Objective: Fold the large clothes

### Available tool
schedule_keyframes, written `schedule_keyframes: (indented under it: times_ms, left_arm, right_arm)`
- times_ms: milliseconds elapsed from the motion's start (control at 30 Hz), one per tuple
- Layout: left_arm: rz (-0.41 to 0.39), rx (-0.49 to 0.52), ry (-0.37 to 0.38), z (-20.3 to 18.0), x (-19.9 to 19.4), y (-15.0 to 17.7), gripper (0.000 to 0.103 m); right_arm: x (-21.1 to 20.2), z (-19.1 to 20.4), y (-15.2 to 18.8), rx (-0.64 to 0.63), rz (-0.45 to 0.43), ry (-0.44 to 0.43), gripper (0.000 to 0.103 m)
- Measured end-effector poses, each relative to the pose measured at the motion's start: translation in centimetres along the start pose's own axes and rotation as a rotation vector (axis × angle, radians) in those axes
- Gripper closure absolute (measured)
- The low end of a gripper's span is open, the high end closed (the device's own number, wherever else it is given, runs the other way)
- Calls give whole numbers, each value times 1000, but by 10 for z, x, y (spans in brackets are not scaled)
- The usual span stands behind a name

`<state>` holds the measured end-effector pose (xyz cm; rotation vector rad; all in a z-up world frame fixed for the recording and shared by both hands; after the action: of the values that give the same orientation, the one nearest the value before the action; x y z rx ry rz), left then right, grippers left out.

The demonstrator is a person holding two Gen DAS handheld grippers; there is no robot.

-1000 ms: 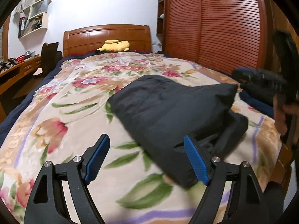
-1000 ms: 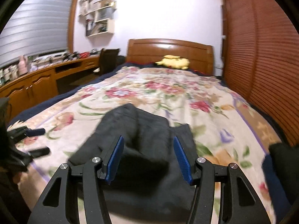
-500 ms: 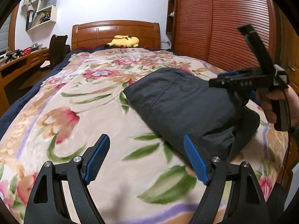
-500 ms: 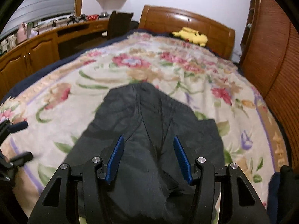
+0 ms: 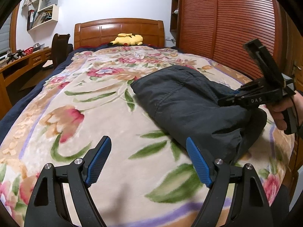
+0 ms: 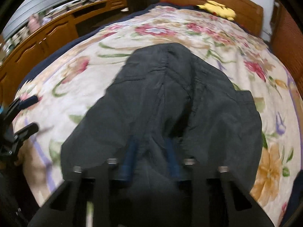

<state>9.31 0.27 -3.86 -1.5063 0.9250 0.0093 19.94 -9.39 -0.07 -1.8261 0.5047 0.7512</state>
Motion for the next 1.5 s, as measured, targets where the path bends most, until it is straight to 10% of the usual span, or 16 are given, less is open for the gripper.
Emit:
schedule_keyframes:
  times_ms: [33,467,833,1133,1500]
  left_arm:
    - [1,3,1,-1,0,0,21]
    - [-6,18,30,-12,2,-3,21]
    - [-4,33,34,-20,2,0,21]
    - [3,43,30,-23,2,1,21]
    - [4,43,30,-23,2,1,21]
  right_arm:
    - [-5,0,-1,-12,-18,24,95]
    - [-96,-52,9,49,-236,243,99]
    - [-30,-90,84,211,-34,294,98]
    - [-73,-77,75,246,-184,435,58]
    - [-54,17,86,135,-281,244,57]
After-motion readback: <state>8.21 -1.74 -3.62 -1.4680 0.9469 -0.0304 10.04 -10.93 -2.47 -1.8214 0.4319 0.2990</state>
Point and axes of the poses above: each gripper's, at about its wrist camera, not at the fingertips, and x roughly the way its jaws point, z to its left, y to its underside, the point moved 7 cm from there along x, roughly the way its jaws point, and after that the axes turned 15 degrees about y, right-handed, at the moved point
